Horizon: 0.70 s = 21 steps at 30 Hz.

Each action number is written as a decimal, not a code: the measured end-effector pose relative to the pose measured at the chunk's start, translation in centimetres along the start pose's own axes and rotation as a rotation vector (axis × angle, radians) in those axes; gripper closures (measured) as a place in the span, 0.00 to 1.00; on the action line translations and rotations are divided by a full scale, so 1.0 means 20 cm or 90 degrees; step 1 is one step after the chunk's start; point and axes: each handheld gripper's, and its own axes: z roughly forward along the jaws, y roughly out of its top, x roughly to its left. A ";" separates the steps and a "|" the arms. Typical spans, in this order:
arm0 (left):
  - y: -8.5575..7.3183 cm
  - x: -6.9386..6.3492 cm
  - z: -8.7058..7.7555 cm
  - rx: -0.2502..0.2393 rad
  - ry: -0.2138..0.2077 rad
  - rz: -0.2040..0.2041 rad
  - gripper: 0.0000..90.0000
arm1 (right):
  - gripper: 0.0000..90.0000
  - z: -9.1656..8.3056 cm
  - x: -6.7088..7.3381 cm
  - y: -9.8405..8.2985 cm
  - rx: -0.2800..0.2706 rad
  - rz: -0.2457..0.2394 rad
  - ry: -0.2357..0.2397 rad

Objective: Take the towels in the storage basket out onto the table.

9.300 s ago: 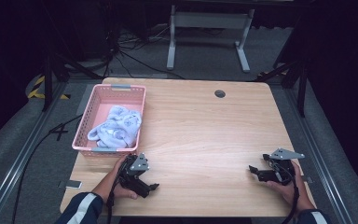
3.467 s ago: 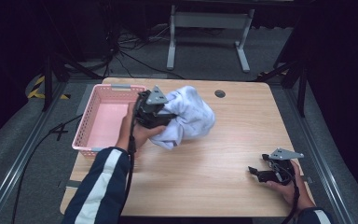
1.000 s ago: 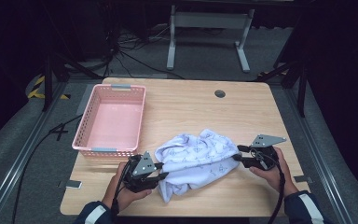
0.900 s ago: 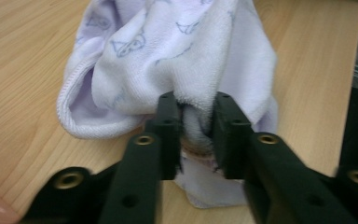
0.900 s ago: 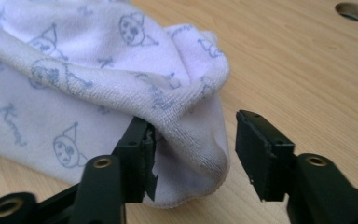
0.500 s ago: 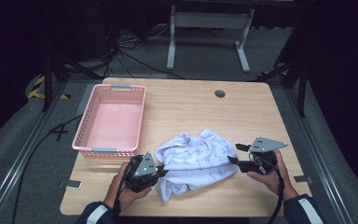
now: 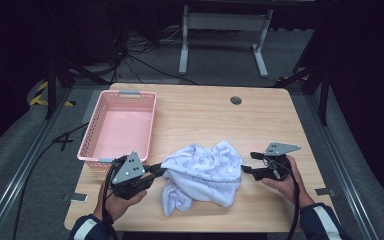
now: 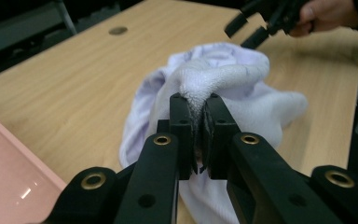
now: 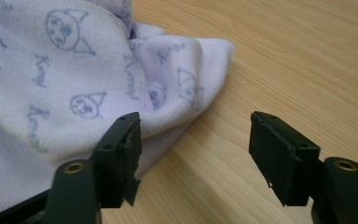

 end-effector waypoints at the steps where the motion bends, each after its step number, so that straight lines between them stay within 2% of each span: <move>1: -0.02 0.00 0.00 0.013 -0.008 0.003 0.94 | 0.33 0.02 0.01 0.02 -0.002 -0.014 0.004; 2: -0.04 0.00 0.00 0.020 -0.020 -0.004 0.94 | 0.31 0.04 0.01 0.03 -0.009 -0.018 0.012; 3: -0.06 -0.01 0.00 0.032 -0.022 -0.004 0.94 | 0.31 0.06 0.01 0.05 -0.006 -0.024 0.028; 4: -0.08 -0.02 0.00 0.046 -0.024 -0.006 0.94 | 0.30 0.07 0.01 0.08 -0.010 -0.028 0.031; 7: -0.14 -0.03 0.01 0.071 -0.042 -0.023 0.94 | 0.33 0.08 0.01 0.15 -0.042 -0.025 0.025; 8: -0.16 -0.03 0.01 0.086 -0.041 -0.018 0.94 | 0.32 0.08 0.00 0.20 -0.052 -0.024 0.014; 9: -0.18 -0.03 0.02 0.087 -0.044 -0.025 0.94 | 0.32 0.08 0.00 0.24 -0.062 -0.024 0.017; 10: -0.19 -0.03 0.02 0.095 -0.047 -0.037 0.93 | 0.32 0.10 0.00 0.26 -0.056 -0.017 0.017; 12: -0.21 -0.03 0.03 0.106 -0.048 -0.032 0.94 | 0.32 0.17 -0.01 0.30 -0.028 -0.018 0.011; 14: -0.22 -0.04 0.04 0.112 -0.044 -0.033 0.93 | 0.28 0.26 -0.02 0.30 0.009 -0.004 0.015; 15: -0.24 -0.03 0.05 0.123 -0.041 -0.032 0.93 | 0.28 0.32 -0.03 0.30 0.037 -0.010 0.028; 17: -0.25 -0.02 0.05 0.128 -0.042 -0.031 0.93 | 0.28 0.38 -0.02 0.30 0.087 -0.034 0.008; 18: -0.25 -0.02 0.06 0.128 -0.039 -0.037 0.93 | 0.29 0.40 -0.02 0.29 0.101 -0.038 0.013; 19: -0.25 -0.02 0.05 0.130 -0.036 -0.030 0.94 | 0.33 0.43 -0.03 0.28 0.119 -0.032 0.023; 21: -0.26 -0.02 0.05 0.126 -0.030 -0.037 0.94 | 0.46 0.45 -0.04 0.26 0.138 -0.041 0.005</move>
